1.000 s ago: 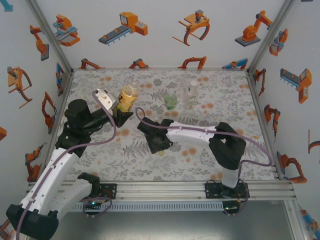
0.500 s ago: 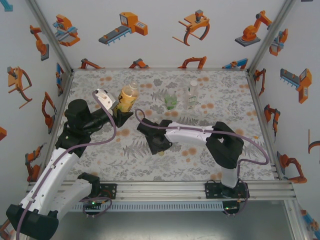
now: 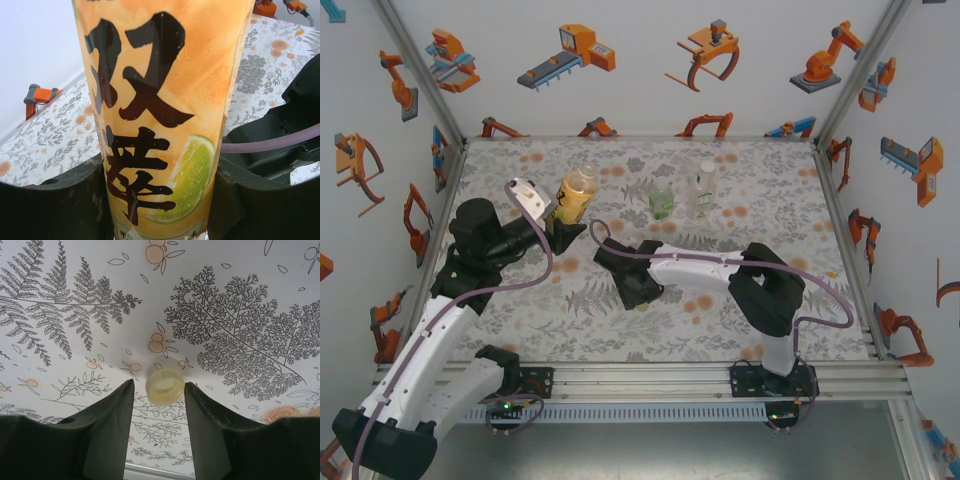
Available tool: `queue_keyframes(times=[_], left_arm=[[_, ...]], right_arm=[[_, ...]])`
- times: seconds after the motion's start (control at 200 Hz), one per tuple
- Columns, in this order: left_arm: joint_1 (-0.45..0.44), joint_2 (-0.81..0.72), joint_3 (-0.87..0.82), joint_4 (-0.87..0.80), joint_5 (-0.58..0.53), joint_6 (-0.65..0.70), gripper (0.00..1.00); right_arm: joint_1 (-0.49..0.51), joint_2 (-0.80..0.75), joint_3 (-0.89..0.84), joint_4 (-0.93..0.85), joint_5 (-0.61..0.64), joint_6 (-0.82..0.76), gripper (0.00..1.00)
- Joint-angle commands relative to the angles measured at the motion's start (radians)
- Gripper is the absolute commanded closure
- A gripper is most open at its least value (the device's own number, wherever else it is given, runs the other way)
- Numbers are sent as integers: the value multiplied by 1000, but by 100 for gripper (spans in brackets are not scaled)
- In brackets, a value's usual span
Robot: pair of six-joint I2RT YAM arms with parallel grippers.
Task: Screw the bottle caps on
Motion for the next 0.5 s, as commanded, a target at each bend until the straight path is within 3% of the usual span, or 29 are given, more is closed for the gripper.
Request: queue_keyframes(times=[0.0, 0.28, 0.496], left_arm=[[2, -8, 2, 18, 20, -6, 95], [2, -9, -1, 21, 20, -7, 95], [2, -8, 0, 21, 21, -10, 95]], right_arm=[[10, 16, -5, -10, 0, -6, 56], [11, 24, -28, 36, -34, 14, 57], [10, 24, -43, 60, -57, 27, 65]])
